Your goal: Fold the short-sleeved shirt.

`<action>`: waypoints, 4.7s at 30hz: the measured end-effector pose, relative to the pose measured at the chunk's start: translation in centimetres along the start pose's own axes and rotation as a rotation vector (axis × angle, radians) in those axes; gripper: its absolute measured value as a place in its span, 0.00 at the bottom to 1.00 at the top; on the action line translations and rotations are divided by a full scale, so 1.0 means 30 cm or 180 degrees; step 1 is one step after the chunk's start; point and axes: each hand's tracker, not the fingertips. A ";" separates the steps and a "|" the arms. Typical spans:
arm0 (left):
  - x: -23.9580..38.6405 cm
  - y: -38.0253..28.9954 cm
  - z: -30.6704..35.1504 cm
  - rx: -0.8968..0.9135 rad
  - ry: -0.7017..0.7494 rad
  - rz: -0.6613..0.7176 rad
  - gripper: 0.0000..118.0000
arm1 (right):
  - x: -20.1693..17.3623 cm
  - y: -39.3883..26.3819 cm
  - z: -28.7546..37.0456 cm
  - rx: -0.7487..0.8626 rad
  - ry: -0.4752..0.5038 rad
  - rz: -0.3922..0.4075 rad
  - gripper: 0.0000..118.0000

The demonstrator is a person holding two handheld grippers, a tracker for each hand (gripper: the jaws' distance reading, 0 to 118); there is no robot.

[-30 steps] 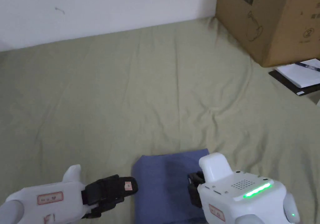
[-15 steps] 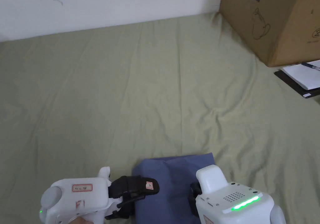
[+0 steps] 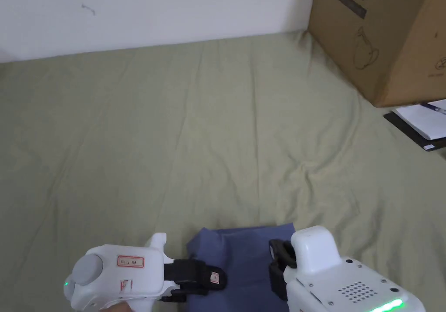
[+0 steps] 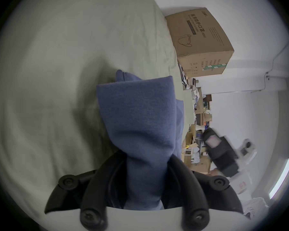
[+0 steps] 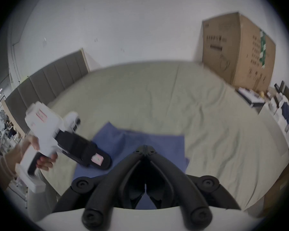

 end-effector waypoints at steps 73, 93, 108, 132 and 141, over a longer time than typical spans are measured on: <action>0.485 -0.365 0.698 0.3270 0.2392 -0.1346 0.00 | -0.150 0.281 0.203 0.0955 -0.0287 0.0062 0.00; 0.731 -0.484 0.666 0.3948 0.2186 -0.1560 0.99 | -0.125 0.318 0.346 0.1296 -0.0253 -0.0108 1.00; 0.831 -0.495 0.537 0.3333 0.2585 -0.1968 0.99 | -0.117 0.342 0.360 0.1239 -0.0354 0.0001 1.00; 0.872 -0.463 0.513 0.3229 0.2711 -0.1771 0.99 | -0.095 0.339 0.339 0.1116 -0.0344 -0.0047 1.00; 0.879 -0.476 0.533 0.3377 0.2727 -0.1793 0.99 | -0.097 0.339 0.337 0.1096 -0.0331 -0.0055 1.00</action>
